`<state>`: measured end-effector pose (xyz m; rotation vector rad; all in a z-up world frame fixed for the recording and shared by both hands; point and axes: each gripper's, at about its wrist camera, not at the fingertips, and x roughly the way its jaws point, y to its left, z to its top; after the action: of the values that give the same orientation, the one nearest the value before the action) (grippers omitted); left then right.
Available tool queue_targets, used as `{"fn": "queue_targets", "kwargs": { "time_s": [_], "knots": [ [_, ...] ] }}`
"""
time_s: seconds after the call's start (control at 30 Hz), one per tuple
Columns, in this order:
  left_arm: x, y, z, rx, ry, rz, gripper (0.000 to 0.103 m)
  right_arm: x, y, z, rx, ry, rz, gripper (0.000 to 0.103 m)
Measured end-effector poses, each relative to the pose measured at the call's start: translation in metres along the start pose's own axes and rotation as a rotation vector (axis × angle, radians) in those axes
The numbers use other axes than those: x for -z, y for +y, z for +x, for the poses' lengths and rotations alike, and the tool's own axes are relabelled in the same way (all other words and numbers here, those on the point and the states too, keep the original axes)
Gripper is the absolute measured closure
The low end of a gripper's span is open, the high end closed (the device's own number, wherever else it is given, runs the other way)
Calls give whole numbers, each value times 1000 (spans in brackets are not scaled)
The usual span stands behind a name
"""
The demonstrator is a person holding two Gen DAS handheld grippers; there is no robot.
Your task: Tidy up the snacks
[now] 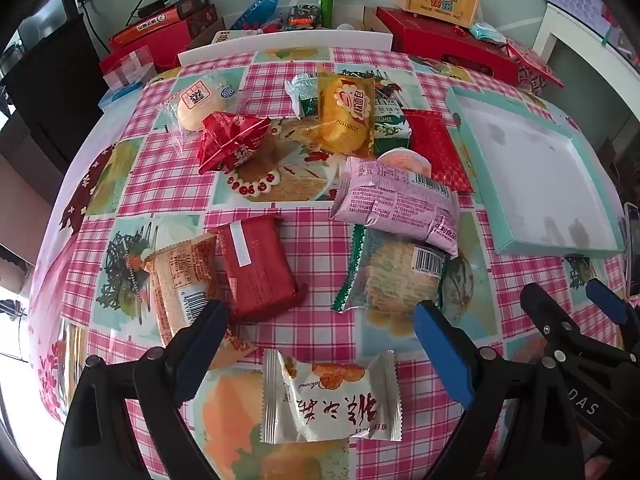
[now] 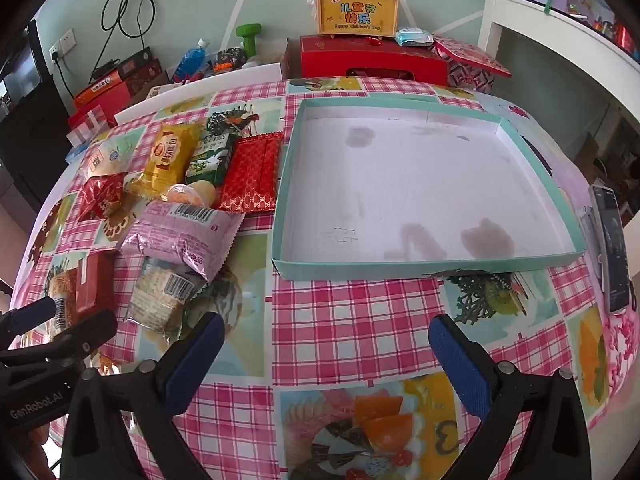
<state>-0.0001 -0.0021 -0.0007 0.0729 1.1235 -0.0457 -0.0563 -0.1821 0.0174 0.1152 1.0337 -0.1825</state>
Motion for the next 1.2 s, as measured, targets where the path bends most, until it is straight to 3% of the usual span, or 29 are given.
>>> {"fn": "queue_targets", "kwargs": {
  "time_s": [0.07, 0.1, 0.3, 1.2],
  "knots": [
    [0, -2, 1, -7, 0, -1, 9, 0, 0, 0, 1, -1, 0, 0],
    [1, 4, 0, 32, 6, -35, 9, 0, 0, 0, 1, -1, 0, 0],
    [-2, 6, 2, 18, 12, -64, 8, 0, 0, 0, 2, -1, 0, 0],
    [1, 9, 1, -13, 14, -34, 8, 1, 1, 1, 3, 2, -3, 0]
  ]
}}
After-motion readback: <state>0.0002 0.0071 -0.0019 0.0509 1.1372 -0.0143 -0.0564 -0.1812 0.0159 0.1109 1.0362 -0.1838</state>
